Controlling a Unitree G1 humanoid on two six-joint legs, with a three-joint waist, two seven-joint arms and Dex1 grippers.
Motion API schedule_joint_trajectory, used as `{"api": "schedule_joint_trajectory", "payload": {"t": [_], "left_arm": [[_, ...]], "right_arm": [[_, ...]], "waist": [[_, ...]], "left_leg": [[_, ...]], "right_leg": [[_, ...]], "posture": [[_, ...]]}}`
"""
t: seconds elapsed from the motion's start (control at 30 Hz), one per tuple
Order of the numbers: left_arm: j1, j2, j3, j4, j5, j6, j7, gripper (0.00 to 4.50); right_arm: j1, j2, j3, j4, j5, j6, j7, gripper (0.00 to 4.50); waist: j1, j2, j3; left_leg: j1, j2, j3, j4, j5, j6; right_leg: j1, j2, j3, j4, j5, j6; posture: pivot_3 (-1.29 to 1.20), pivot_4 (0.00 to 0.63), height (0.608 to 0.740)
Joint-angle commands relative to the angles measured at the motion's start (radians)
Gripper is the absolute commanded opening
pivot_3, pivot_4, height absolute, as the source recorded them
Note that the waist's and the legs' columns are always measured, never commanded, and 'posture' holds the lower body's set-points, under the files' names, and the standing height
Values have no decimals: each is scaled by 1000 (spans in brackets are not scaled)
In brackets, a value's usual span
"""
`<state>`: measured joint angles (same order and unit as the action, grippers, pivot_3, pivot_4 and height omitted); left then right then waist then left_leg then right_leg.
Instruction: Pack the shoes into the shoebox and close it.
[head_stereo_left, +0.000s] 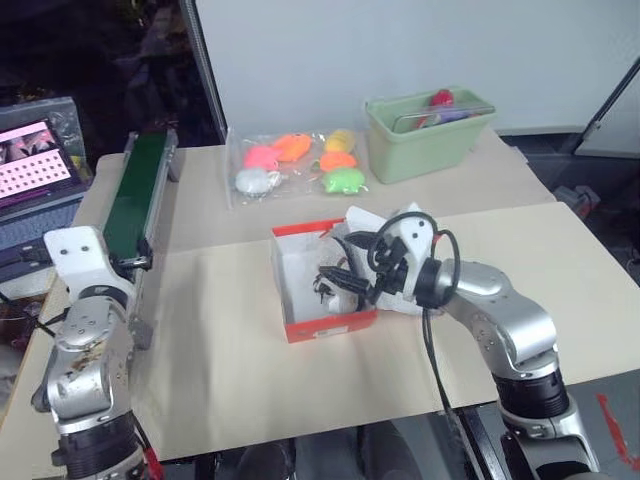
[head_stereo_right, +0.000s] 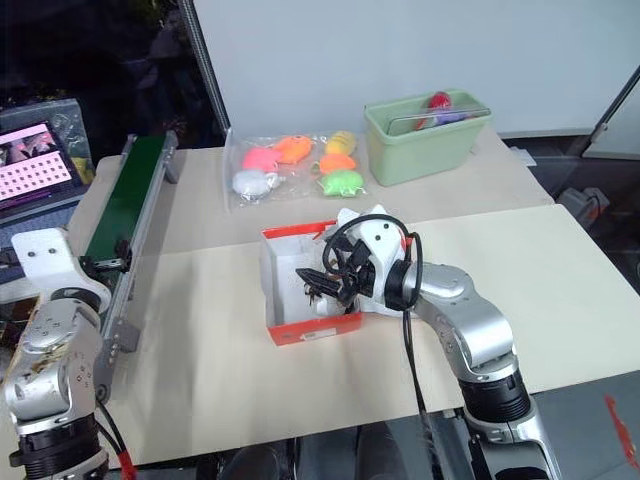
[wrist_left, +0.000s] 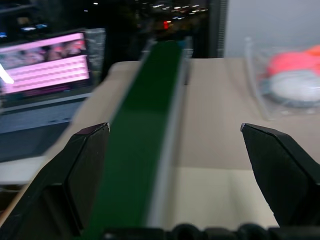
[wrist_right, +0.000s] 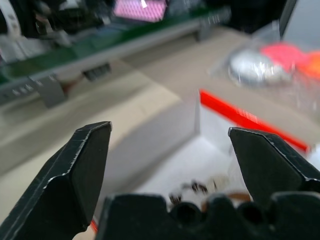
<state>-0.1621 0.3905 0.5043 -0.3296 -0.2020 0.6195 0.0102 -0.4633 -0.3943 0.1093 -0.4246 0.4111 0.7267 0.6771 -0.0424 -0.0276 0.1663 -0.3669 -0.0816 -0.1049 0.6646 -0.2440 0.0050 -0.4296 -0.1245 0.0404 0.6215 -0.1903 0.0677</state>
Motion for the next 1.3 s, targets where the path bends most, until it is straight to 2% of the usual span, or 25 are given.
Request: {"api": "schedule_joint_trajectory", "payload": {"t": [0.03, 0.13, 0.27, 0.53, 1.3], "left_arm": [[10, 36, 41, 36, -1, -24, -23, 4500], [20, 41, 44, 55, -11, -36, -48, 4500], [27, 26, 45, 57, -3, -62, -45, 4500], [14, 34, 47, 102, 4, -72, -38, 4500], [-12, 48, 1, 146, 7, -50, -38, 4500]], "right_arm": [[-17, 10, 18, -21, 7, -53, 12, 4459], [-29, 32, 31, 8, 1, -68, 0, 4459], [-13, 49, 46, 17, 16, -73, 11, 4459], [27, 53, 70, 38, 7, -134, 56, 4459], [72, 85, 99, 43, -30, -141, -48, 4459]], "waist": [[0, 0, 0], [2, -1, 0], [5, -1, 0], [5, -1, 0], [5, -1, 0]], "left_leg": [[4, 5, 0, 0, 0, 0], [6, 9, 0, -1, -1, 0], [4, 10, 0, -1, -4, -5], [3, 12, 0, -1, -12, -5], [3, 12, 0, -1, -12, -6]], "right_leg": [[7, 2, -1, -5, -1, 1], [10, 7, -2, -10, 0, 0], [6, 10, -1, -10, 7, -11], [3, 12, -1, -11, 6, -10], [3, 13, -1, -11, 6, -10]], "posture": [[0, 150, 740], [0, 150, 740], [0, 150, 740], [0, 150, 740], [0, 150, 740]]}}
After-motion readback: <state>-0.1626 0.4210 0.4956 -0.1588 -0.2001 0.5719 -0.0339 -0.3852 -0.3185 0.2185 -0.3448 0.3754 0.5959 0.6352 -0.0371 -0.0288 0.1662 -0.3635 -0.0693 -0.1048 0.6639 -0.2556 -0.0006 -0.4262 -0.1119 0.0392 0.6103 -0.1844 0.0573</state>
